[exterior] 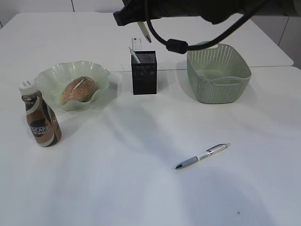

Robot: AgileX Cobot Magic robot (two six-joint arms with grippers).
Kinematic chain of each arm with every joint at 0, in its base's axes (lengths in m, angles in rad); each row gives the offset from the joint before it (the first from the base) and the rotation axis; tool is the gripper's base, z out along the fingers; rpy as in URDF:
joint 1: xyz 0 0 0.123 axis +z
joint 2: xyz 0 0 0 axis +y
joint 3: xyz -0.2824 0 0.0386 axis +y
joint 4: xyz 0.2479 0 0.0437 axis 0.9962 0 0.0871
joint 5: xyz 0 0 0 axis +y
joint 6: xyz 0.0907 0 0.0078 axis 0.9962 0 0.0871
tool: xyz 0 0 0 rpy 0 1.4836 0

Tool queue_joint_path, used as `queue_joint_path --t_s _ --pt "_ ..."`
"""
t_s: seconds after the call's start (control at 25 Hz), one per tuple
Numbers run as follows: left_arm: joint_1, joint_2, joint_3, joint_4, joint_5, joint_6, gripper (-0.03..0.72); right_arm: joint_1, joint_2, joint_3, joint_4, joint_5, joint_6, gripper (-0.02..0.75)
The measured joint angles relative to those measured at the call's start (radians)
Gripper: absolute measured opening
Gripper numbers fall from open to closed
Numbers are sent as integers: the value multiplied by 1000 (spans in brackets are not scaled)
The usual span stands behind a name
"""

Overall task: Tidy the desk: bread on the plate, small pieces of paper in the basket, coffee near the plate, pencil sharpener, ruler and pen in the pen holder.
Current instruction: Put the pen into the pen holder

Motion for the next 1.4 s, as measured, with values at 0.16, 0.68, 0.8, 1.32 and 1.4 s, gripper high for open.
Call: queue_joint_path --t_s 0.16,0.68,0.8,1.32,1.4 --pt "0 11 0 0 -4 0 275 -1 0 45 -2 -92 0 107" --pt "0 15 0 10 -27 0 275 -34 26 54 -2 -240 0 107" --pt "0 15 0 10 -27 0 275 -49 56 54 2 -289 0 107" --pt "0 15 0 12 -33 0 275 -60 121 54 36 -462 0 107" --pt "0 15 0 13 -33 0 275 -60 136 54 69 -494 0 107"
